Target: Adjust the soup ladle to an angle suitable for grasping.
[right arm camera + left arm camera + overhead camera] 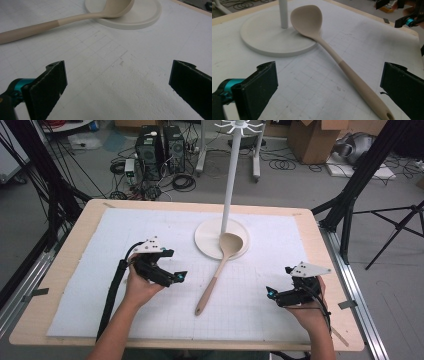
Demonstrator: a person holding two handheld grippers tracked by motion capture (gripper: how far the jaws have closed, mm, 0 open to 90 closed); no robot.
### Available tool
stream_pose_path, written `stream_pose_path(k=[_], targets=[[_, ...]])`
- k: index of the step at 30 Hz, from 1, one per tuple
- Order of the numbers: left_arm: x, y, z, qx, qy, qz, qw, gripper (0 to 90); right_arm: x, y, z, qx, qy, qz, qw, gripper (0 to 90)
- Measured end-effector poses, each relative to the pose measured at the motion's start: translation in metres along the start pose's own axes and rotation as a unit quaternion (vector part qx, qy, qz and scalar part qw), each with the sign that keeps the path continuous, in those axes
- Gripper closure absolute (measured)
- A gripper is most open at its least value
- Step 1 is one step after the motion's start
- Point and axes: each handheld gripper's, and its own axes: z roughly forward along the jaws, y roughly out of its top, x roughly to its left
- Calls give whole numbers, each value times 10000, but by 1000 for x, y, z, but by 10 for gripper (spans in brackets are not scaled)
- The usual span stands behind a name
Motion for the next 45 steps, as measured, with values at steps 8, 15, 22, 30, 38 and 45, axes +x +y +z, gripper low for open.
stream_pose_path(k=[8, 15, 22, 30, 38, 45], targets=[[-10, 17, 36, 309, -151, 100, 9994, 17, -1, 0, -1, -22, 1, -3, 10000, 2], [-15, 25, 65, 826, -302, 93, 9961, 17, -1, -1, 0, 0, -7, 3, 10000, 2], [-19, 30, 85, 1104, -265, 138, 9934, 17, -3, -3, 2, 7, -17, 28, 10000, 2], [-19, 29, 104, 1391, -285, 123, 9898, 16, -3, -3, 2, -1, 0, 44, 10000, 2], [-21, 27, 122, 1609, -277, 98, 9865, 17, -2, -3, 2, 26, 5, 54, 10000, 2], [-20, 21, 131, 1851, -22, 107, 9827, 17, -2, -4, 3, 16, -9, 51, 10000, 2]])
